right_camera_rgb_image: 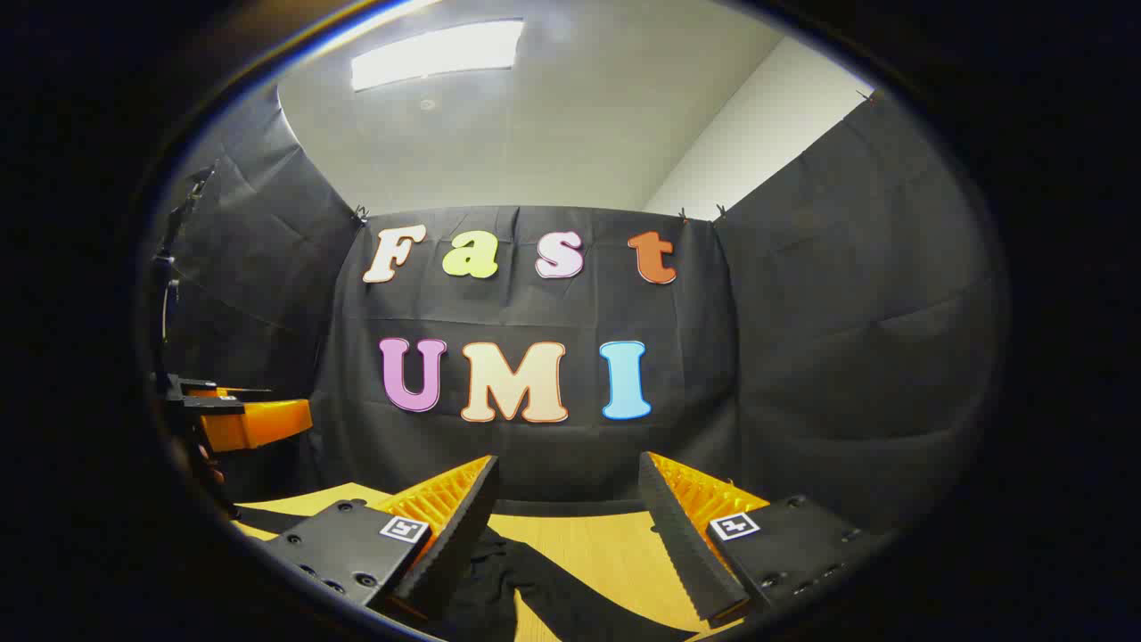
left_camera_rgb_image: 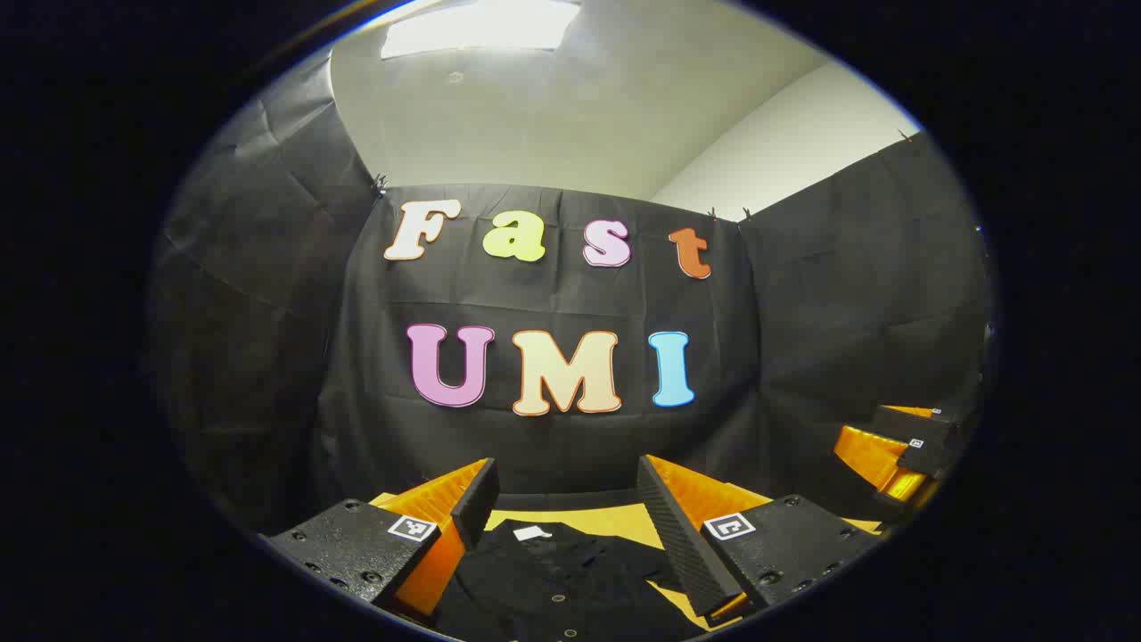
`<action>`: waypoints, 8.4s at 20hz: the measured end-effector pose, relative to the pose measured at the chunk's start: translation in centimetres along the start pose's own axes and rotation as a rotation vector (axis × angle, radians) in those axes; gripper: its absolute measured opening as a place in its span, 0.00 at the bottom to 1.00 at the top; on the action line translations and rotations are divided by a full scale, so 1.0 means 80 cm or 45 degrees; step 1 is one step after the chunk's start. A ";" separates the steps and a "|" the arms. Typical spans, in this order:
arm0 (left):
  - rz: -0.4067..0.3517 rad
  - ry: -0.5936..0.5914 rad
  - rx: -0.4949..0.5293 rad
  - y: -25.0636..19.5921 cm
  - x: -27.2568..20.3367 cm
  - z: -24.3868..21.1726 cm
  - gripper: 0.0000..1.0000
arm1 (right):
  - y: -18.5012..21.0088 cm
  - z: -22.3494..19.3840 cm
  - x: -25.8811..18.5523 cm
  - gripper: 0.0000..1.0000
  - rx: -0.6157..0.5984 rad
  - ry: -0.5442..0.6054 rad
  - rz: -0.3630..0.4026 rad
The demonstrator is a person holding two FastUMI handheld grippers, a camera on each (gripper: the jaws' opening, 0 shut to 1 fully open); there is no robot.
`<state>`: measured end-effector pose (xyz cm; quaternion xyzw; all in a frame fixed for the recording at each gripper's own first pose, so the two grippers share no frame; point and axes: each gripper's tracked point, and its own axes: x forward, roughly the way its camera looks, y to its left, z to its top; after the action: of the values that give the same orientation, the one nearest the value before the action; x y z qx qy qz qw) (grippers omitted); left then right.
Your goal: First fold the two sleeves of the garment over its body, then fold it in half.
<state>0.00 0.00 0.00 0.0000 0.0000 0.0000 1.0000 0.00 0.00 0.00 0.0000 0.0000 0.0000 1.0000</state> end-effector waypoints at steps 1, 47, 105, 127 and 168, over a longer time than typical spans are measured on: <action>0.006 0.001 -0.008 0.006 0.000 -0.002 0.93 | 0.002 0.001 0.001 0.98 0.004 -0.012 0.007; 0.139 0.061 -0.057 0.228 -0.002 -0.036 0.92 | 0.016 -0.034 0.007 0.99 -0.142 0.203 -0.056; 0.308 0.216 0.032 0.309 -0.009 -0.092 0.92 | 0.060 -0.221 0.164 0.02 0.061 0.948 0.089; 0.390 0.541 -0.001 0.501 -0.111 -0.223 0.94 | 0.469 -0.261 0.236 0.08 0.167 0.989 0.470; 0.472 0.867 -0.072 0.439 -0.079 -0.364 0.00 | 0.171 -0.077 0.063 0.97 -0.006 0.370 0.217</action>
<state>-6.33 35.12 -29.12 -0.0274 0.3320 0.1808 0.9254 5.05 13.67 -6.16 -0.0025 0.1444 0.0849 0.9859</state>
